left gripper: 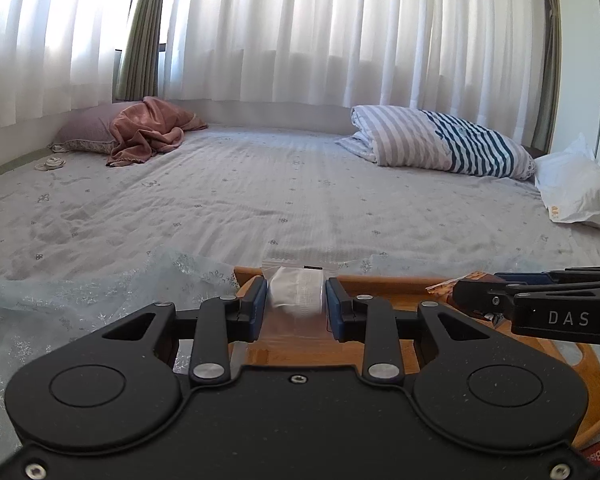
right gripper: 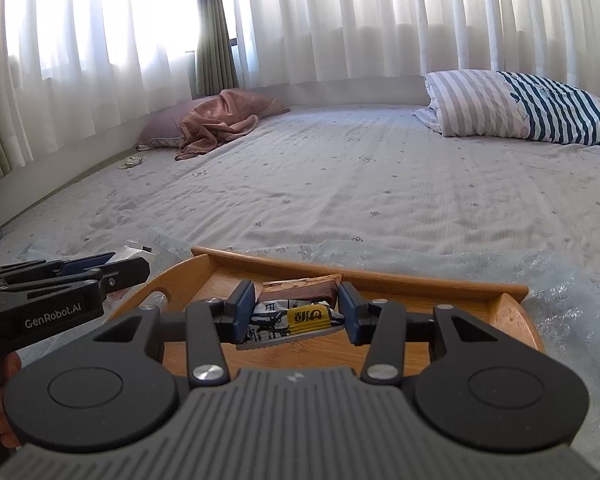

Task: Organize snacks
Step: 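Lower the white packet into the tray and open the left gripper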

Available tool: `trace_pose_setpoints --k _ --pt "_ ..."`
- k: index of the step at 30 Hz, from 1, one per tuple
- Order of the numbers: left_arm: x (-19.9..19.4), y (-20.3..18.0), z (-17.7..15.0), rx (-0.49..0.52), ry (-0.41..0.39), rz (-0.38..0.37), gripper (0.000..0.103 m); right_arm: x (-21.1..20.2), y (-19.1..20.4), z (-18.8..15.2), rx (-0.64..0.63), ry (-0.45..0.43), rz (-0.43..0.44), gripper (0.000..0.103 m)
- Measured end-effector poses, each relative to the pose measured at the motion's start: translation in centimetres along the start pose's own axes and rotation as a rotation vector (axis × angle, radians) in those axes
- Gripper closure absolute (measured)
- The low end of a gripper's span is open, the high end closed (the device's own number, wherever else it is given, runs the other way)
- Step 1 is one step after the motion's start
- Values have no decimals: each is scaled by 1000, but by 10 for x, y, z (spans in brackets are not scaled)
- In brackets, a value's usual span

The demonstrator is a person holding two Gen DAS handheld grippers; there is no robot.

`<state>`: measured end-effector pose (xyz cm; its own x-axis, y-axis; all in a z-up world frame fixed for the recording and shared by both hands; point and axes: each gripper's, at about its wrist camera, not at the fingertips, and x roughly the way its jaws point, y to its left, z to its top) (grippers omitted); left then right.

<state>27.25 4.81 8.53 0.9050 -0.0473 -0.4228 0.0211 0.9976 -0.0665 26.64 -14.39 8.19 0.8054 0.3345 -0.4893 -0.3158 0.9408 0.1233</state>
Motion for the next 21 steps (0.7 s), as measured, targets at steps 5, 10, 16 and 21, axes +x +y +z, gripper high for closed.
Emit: trace_pose_setpoints --k 5,10,16,21 --pt "18 -2 4 23 28 7 73 9 -3 -1 4 17 2 54" --pt "33 0 9 30 50 9 73 13 -4 0 -2 20 -1 54" --pt "48 3 8 22 83 -7 73 16 -6 1 -7 20 4 54" --pt "64 1 3 38 122 -7 73 21 -7 5 -13 21 -5 54"
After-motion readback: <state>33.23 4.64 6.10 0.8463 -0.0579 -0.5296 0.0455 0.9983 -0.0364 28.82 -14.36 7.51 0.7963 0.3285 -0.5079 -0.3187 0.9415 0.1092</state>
